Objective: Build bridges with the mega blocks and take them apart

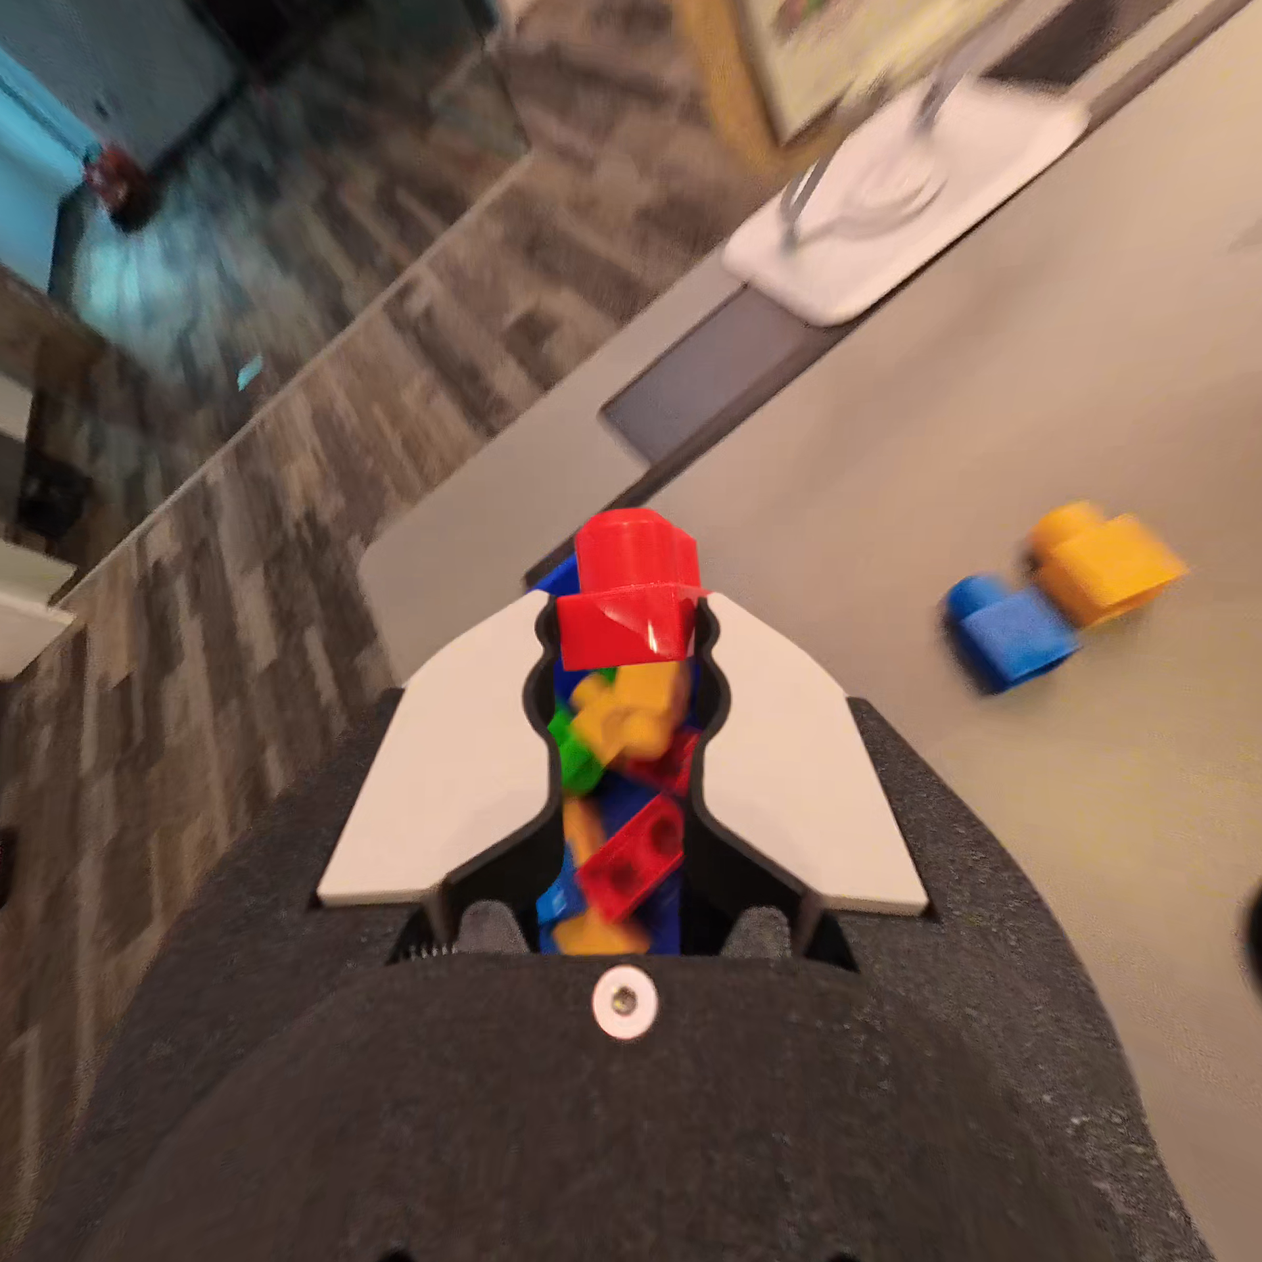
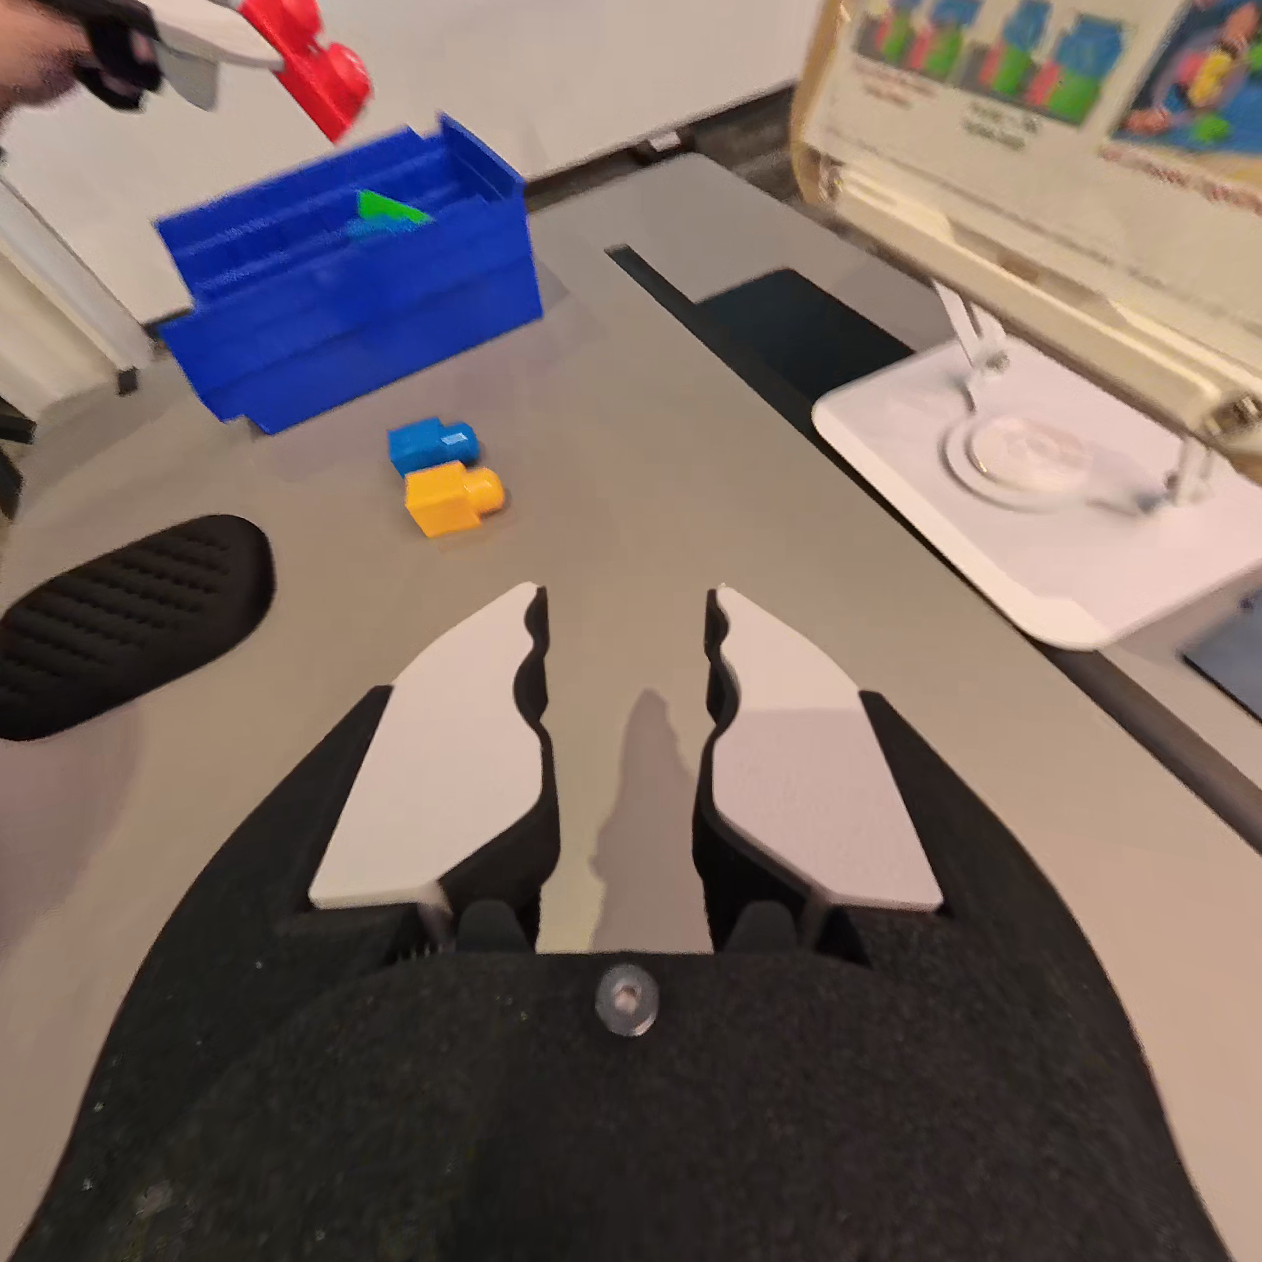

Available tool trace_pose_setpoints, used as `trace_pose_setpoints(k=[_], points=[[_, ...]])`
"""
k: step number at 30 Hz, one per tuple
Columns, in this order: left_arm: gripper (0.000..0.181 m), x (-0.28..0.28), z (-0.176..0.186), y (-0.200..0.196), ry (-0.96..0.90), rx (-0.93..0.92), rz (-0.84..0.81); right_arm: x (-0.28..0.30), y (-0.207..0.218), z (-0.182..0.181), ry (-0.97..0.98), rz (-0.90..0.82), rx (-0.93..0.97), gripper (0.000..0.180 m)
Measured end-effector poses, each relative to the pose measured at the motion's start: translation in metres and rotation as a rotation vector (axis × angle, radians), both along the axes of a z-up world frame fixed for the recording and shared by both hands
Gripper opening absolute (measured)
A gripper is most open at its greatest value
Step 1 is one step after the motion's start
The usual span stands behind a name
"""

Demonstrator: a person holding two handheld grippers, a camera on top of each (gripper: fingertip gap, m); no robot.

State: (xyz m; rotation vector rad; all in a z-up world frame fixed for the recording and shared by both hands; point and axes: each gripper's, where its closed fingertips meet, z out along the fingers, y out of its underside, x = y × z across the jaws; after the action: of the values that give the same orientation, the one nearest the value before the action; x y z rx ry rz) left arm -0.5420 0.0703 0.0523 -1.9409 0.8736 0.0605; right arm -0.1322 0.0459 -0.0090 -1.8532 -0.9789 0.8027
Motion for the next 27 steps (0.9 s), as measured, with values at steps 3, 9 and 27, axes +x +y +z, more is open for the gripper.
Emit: trace_pose_setpoints(k=[3, 9, 27], points=[[0.038, 0.074, 0.024, -0.02, -0.14, 0.073, -0.138, -0.036, -0.017, 0.021, 0.123, 0.127, 0.089, 0.046], [0.037, 0.227, 0.045, -0.075, -0.46, 0.088, -0.5, -0.085, -0.063, 0.065, 0.465, 0.357, 0.119, 0.059], [0.057, 0.271, 0.026, -0.09, -0.515, 0.032, -0.478, -0.054, -0.066, 0.029, 0.153, 0.411, 0.117, 0.036]])
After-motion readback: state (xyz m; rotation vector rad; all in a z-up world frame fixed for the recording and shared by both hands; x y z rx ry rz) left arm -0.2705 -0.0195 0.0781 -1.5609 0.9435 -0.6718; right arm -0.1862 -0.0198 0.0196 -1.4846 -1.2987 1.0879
